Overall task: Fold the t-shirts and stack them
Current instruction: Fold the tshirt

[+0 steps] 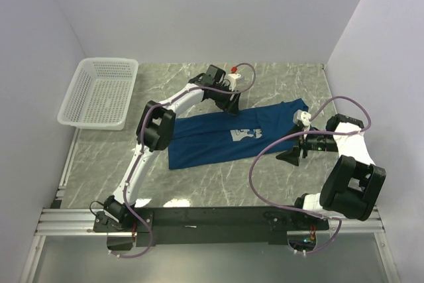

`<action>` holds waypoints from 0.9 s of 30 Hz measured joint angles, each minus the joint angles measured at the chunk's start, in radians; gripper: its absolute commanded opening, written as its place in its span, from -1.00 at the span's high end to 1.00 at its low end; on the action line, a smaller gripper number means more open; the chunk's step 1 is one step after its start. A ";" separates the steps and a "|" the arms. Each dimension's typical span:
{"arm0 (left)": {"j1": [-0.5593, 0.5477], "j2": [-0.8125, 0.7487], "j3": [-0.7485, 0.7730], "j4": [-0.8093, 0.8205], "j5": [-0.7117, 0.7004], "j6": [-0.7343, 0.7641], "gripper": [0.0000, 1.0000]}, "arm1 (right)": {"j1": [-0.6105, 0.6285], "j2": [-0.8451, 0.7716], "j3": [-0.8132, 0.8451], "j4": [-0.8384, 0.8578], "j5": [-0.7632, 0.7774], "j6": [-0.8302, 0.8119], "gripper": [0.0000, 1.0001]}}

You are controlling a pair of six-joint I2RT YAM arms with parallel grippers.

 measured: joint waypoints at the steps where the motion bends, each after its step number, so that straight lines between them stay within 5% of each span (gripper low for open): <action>1: -0.002 0.001 0.000 -0.003 0.009 -0.003 -0.11 | 0.000 0.000 0.000 -0.005 -0.002 -0.005 -0.79; 8: -0.014 0.029 0.026 -0.004 0.002 -0.037 0.58 | 0.000 0.000 0.000 -0.010 -0.008 -0.010 -0.76; 9: -0.014 0.032 0.028 -0.001 -0.004 -0.048 0.89 | 0.000 0.000 0.000 -0.010 -0.008 -0.010 -0.76; 10: -0.013 0.032 0.028 -0.001 -0.016 -0.065 0.99 | 0.000 0.000 0.000 -0.011 -0.008 -0.010 -0.76; 18: 0.056 0.000 -0.074 0.119 -0.030 -0.250 0.99 | -0.006 0.000 0.001 -0.011 -0.007 -0.008 -0.72; 25: 0.268 -0.111 -0.306 0.259 -0.053 -0.456 0.99 | -0.006 0.000 0.013 -0.012 -0.003 0.036 -0.71; 27: 0.318 -0.148 -0.365 0.276 -0.076 -0.478 0.84 | -0.005 0.000 0.014 -0.010 0.004 0.075 -0.71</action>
